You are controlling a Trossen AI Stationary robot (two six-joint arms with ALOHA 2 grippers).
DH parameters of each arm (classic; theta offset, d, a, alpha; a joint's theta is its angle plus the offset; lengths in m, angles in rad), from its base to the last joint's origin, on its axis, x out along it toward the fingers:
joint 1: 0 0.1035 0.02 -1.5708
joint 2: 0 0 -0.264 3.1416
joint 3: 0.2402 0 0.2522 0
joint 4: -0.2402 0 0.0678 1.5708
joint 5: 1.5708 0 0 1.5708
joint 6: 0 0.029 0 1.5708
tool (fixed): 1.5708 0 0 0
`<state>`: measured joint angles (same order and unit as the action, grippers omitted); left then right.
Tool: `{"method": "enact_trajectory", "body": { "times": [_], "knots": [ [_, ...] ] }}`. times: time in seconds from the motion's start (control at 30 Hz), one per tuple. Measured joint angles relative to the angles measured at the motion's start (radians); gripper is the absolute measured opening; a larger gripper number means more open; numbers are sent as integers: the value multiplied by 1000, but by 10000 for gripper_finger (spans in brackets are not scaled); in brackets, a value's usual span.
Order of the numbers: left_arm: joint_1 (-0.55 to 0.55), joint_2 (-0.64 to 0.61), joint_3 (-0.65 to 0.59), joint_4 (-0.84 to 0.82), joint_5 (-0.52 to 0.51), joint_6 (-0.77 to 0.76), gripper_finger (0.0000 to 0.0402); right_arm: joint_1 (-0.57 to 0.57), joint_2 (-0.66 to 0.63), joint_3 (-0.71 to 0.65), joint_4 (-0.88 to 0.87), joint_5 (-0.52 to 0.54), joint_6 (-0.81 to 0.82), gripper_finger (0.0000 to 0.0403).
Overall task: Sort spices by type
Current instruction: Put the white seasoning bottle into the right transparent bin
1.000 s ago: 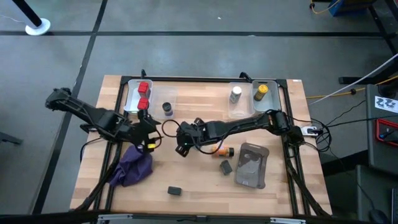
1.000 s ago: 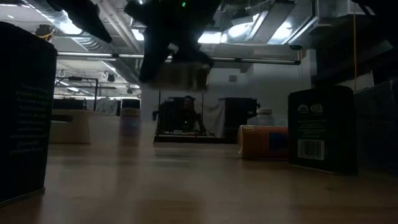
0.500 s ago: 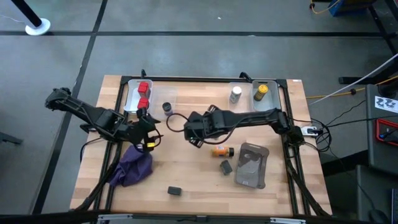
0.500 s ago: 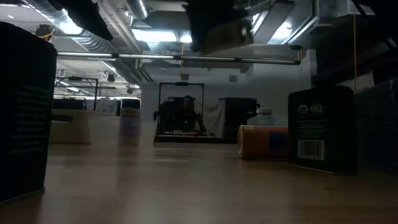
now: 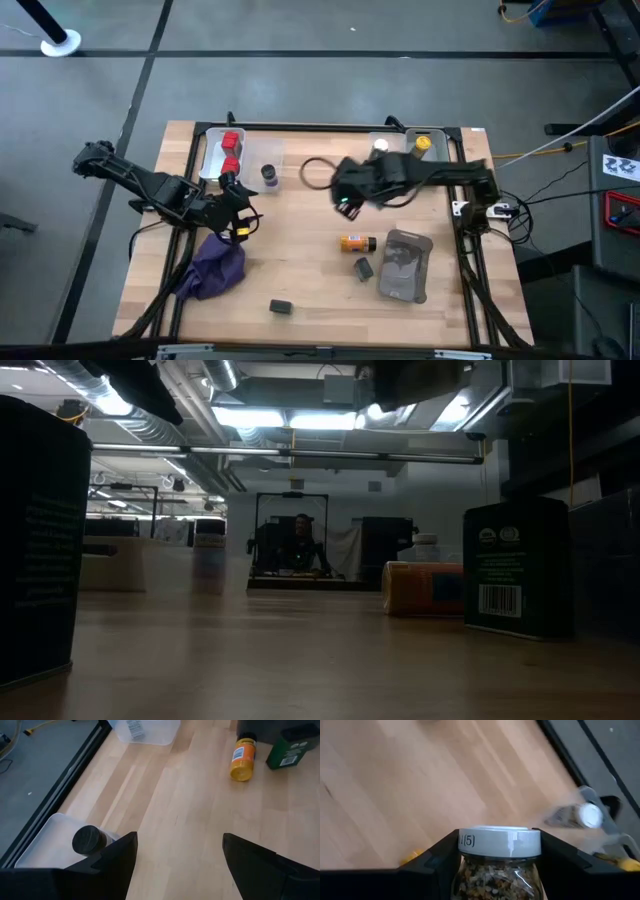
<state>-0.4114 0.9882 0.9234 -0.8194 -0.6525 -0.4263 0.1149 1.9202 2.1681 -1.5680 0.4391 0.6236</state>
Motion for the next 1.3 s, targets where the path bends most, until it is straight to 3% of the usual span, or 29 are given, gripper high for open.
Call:
{"method": "enact_trajectory", "body": {
  "times": [0.17,0.37,0.5,0.63,0.9,1.07,1.3],
  "knots": [
    [0,0,0,0,0,-26,276,-4,-201,-213,-4,88,108,212],
    [0,9,0,27,-12,-69,276,31,-465,-586,27,259,410,212],
    [7,50,0,174,-65,-21,276,71,-616,-838,284,372,487,212],
    [45,123,0,388,-96,99,276,75,-711,-1047,671,391,370,221],
    [97,306,0,745,-97,196,276,75,-697,-1276,1488,290,44,215],
    [86,421,-1,909,-95,148,276,74,-637,-1289,1746,286,-77,222],
    [77,562,-1,1290,-92,174,276,74,-555,-1288,2023,286,-175,215]
  ]
}}
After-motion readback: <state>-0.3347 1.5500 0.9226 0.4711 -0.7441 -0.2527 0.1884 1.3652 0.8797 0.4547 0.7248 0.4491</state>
